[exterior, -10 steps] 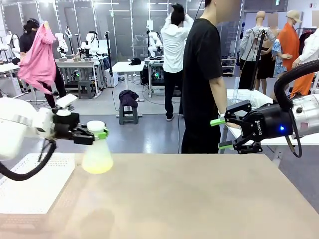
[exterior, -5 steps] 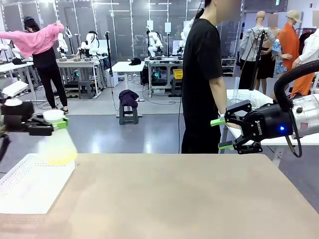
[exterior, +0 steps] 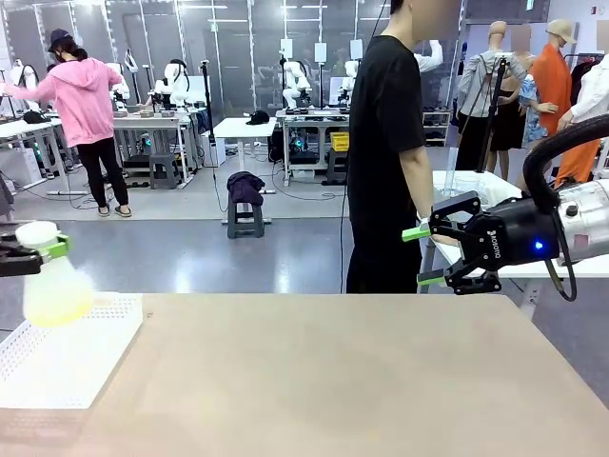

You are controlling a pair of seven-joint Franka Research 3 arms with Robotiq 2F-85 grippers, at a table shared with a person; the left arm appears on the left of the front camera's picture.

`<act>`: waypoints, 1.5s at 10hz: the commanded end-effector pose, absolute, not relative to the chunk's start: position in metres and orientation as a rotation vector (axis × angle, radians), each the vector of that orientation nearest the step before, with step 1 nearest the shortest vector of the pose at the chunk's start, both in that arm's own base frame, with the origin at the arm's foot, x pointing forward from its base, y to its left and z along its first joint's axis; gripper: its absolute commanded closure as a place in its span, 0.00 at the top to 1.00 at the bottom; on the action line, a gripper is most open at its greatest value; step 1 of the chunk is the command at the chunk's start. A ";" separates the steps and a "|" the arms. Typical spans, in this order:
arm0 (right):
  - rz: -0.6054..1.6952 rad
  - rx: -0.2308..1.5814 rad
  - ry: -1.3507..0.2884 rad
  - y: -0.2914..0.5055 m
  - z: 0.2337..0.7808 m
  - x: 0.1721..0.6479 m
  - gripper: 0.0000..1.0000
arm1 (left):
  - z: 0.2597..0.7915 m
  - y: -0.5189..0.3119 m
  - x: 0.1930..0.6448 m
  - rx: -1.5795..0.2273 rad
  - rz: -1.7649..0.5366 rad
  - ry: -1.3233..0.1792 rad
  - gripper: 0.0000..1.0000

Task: Prepare the solutions needed for the experiment.
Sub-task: When the human places the Big flask in the center of the table, pick up the Big flask and place it in the left Organizing basket.

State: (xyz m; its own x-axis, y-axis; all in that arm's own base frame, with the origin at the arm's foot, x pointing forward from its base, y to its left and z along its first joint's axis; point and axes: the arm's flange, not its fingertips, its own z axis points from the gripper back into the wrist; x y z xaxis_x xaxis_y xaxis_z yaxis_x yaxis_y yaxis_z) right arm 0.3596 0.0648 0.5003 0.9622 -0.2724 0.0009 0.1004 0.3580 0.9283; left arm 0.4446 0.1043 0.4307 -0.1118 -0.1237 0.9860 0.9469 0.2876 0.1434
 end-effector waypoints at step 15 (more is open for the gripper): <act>-0.243 1.190 -0.175 0.066 0.500 0.358 0.75 | 0.288 0.140 0.505 -0.901 -1.038 -1.345 0.05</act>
